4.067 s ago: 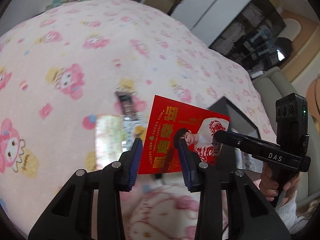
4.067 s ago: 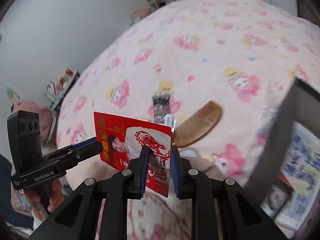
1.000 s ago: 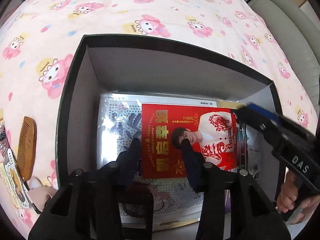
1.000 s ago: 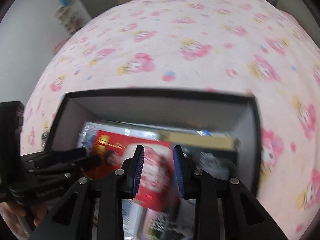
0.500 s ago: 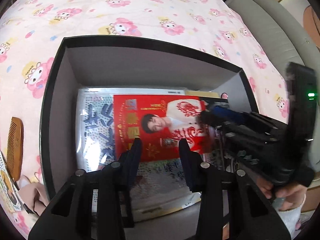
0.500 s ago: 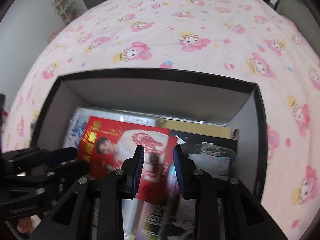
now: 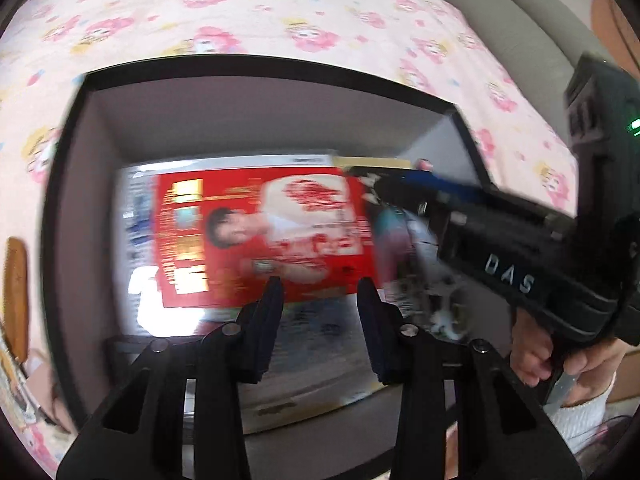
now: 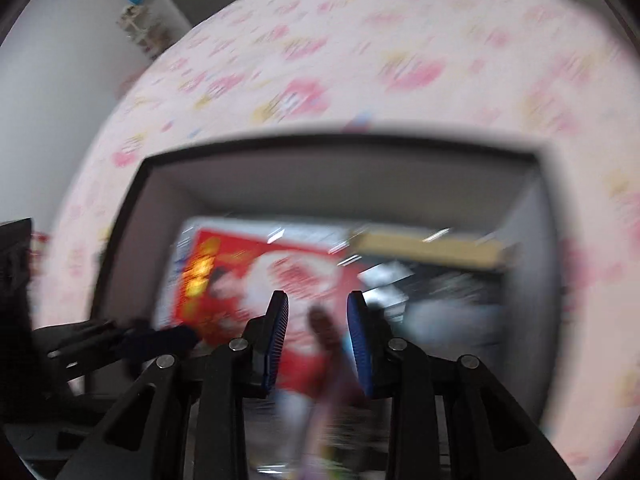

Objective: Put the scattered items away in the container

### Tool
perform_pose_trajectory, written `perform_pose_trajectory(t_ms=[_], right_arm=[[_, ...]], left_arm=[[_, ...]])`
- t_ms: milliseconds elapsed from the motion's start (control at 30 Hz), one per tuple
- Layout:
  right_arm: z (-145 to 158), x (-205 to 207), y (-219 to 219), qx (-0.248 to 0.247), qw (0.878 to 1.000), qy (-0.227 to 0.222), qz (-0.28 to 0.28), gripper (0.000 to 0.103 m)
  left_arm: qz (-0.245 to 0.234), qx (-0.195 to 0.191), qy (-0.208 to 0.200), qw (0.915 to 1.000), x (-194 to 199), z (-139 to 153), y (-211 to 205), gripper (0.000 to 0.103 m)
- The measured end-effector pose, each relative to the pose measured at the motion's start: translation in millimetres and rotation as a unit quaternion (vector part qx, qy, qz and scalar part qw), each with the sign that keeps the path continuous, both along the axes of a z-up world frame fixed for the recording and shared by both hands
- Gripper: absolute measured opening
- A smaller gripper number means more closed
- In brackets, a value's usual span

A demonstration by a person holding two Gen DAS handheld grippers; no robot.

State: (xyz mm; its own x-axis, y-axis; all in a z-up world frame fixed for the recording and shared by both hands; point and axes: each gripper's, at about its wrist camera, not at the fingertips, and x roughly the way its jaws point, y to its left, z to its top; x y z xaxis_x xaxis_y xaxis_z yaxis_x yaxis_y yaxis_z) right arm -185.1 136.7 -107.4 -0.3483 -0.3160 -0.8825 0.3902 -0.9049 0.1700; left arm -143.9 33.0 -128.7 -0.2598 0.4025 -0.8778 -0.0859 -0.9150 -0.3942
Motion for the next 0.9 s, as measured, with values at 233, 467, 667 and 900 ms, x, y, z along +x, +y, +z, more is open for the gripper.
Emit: perform_pose_trajectory(t_ms=[233,467,667,900], right_arm=[[16,8,20,0.01,0.999,0.024,-0.021,0.027],[3,3,27,0.015,0.999,0.001,-0.037,0.028],[-5,6,21,0.022,0.999,0.002,-0.031,0.032],[-3,6,19,0.02,0.999,0.003,-0.029,0.032]], left_arm=[[-0.076,0.029,-0.003,0.9966,-18,-3,57,0.038],[-0.072,-0.04,-0.034,0.996,-27,-21,67,0.035],[-0.03,-0.07,-0.03,0.9967,-35,-16,39,0.033],[-0.005,-0.022,-0.029,0.9993,-19,1,13,0.037]])
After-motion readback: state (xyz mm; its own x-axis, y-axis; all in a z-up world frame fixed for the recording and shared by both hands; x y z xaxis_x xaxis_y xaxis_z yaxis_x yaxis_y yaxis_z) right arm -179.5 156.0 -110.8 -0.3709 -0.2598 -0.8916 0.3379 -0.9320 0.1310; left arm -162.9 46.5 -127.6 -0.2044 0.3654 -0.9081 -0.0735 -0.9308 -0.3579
